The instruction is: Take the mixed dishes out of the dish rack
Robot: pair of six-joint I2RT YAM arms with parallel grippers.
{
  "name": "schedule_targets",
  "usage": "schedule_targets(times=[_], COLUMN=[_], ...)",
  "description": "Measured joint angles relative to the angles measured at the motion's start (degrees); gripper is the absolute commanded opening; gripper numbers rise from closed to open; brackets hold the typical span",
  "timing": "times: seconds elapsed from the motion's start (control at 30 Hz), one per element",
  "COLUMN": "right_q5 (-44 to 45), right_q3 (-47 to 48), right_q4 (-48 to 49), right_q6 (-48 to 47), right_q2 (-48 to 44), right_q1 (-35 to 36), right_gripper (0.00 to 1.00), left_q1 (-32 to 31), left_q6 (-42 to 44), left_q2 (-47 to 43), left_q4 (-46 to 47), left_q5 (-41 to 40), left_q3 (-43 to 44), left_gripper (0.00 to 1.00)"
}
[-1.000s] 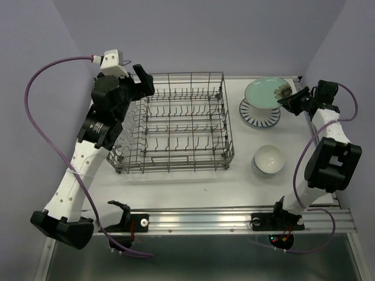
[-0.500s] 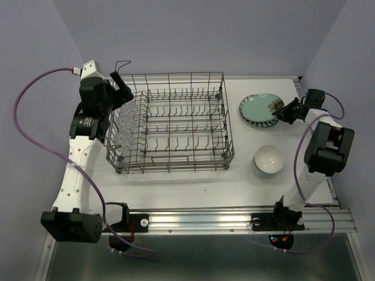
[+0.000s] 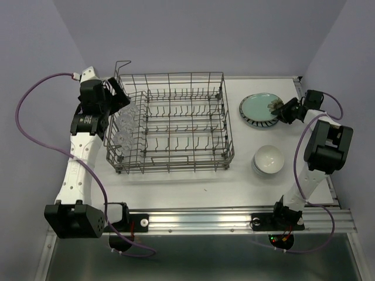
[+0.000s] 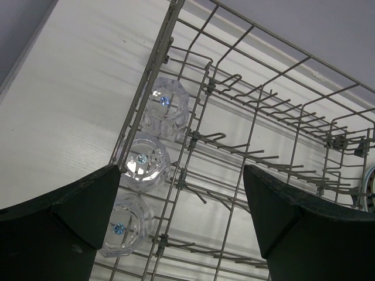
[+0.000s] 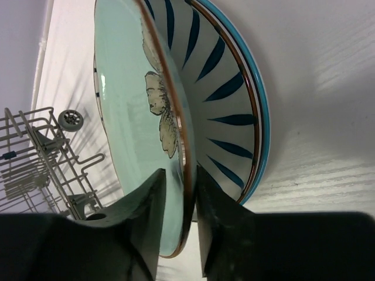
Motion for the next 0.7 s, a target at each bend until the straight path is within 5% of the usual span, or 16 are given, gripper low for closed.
schedule_targets(times=[0.17,0.3,0.7], right_q5=[2.3,4.7,15.1], right_q3=[0.0,0.1,6.8], right_q4=[-1.1,-2.8,-14.2], right_q6=[-1.2,-2.0,-6.0], right_q2=[0.3,0.3,0.4], right_q1=[0.9,1.6,6.3], right_gripper=[0.63,0.74,0.83], left_q1=[0.0,0.0,0.0], left_q6=[0.7,0.9,2.0], left_q2=[-0.4,-0.4,-1.0], left_q4=[-1.2,-2.8,-6.0], left_q5=[-1.0,-1.6,-3.2], left_q3=[0.5,2.5,4.2], left_gripper=[0.99,0.99,0.99])
